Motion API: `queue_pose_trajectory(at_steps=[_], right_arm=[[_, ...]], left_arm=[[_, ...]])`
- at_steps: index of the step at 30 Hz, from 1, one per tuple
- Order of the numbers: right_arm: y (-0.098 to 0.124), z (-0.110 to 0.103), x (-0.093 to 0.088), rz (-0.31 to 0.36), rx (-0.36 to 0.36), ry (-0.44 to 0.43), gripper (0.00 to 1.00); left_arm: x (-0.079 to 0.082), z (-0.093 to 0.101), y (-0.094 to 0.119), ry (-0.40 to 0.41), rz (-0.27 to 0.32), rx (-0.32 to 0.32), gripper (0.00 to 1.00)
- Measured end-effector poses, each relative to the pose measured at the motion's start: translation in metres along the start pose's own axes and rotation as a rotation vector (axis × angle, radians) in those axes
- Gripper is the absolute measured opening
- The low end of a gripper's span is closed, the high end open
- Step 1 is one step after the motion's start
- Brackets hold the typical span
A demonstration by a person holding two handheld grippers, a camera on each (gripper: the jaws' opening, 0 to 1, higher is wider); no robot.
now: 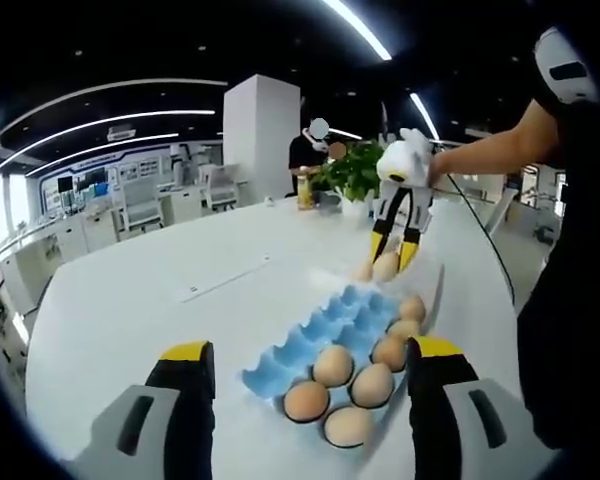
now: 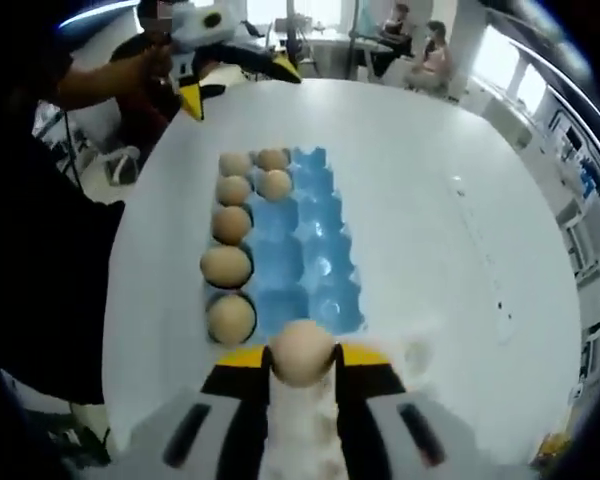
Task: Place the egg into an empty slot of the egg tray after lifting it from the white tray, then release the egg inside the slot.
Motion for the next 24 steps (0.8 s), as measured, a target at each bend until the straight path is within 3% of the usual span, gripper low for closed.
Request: queue_pose_trajectory(at_steps=[24], right_arm=[[-0.032,-0.014,0.062,0.065,0.071,0.105,0.25]], left_arm=[[-0.001,-0.001,0.001,0.003,-0.001,-0.003,0.8]])
Point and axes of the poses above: the point that each gripper's makers call its tool centre point, and the gripper's own axes: y roughly backward along the fingers, z roughly to its right, x roughly out of its top, the point moved 2 cm from there along y, roughly backward along the fingers, and after that the axes turned 3 degrees about y, right-handed, at the moved point
